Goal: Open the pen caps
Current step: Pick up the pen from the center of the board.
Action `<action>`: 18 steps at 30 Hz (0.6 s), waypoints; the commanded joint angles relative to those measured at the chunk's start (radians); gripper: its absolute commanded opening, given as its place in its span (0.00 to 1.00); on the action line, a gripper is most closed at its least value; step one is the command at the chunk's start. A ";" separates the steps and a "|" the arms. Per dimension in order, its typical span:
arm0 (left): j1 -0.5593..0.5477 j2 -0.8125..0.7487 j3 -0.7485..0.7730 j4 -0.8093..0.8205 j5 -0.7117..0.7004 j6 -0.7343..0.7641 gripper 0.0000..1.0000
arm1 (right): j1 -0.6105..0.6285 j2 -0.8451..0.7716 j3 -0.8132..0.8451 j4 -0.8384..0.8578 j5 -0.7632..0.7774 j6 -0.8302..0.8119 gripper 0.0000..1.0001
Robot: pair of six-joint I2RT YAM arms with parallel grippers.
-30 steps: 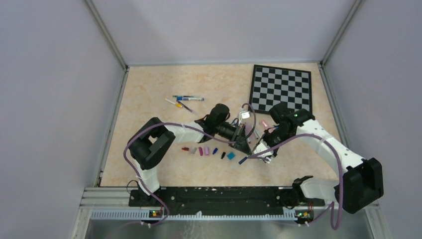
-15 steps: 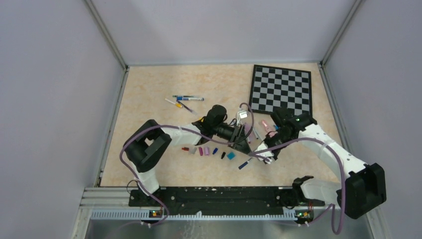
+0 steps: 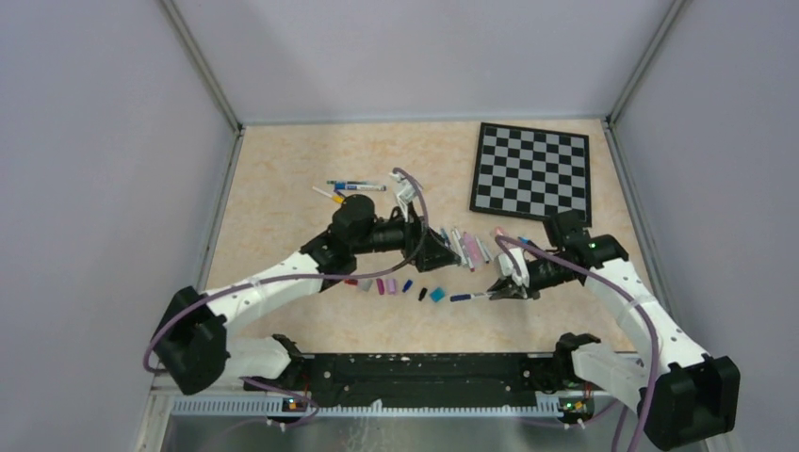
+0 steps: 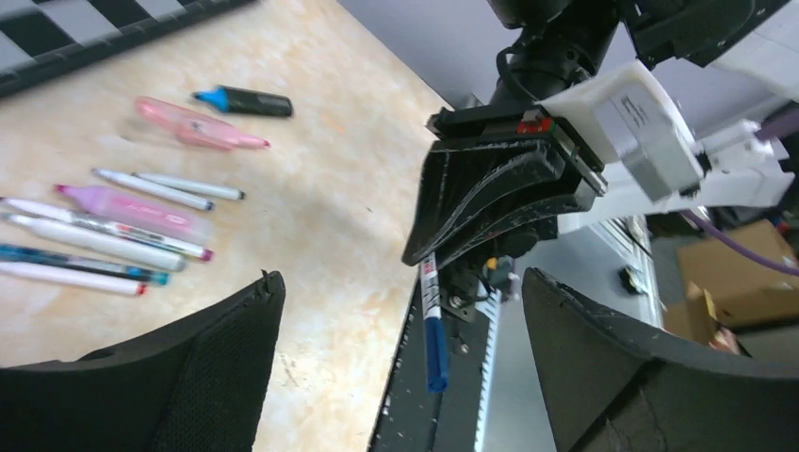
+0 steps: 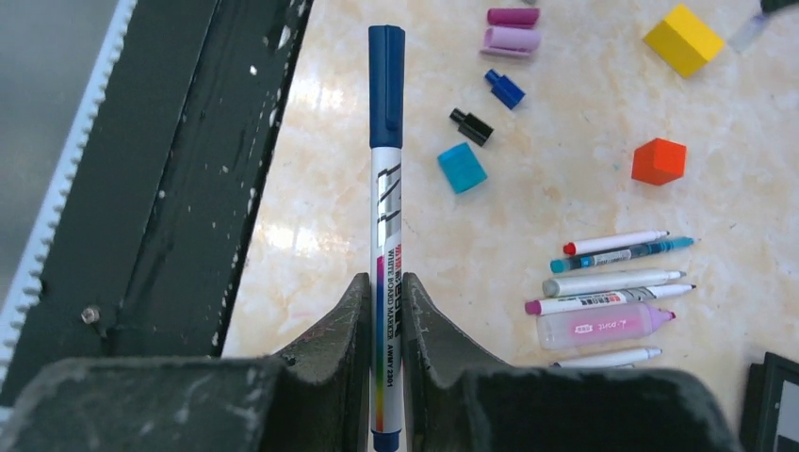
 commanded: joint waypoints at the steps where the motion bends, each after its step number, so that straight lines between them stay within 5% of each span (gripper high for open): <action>1: 0.022 -0.145 -0.129 0.062 -0.192 0.051 0.99 | -0.051 -0.043 -0.021 0.129 -0.137 0.289 0.00; 8: 0.112 -0.248 -0.380 0.428 -0.197 -0.235 0.99 | -0.106 -0.058 -0.101 0.373 -0.200 0.656 0.00; 13: 0.121 -0.161 -0.401 0.603 -0.109 -0.341 0.99 | -0.121 -0.038 -0.135 0.580 -0.198 0.969 0.00; 18: 0.106 -0.046 -0.394 0.764 -0.076 -0.438 0.99 | -0.125 -0.029 -0.166 0.676 -0.235 1.100 0.00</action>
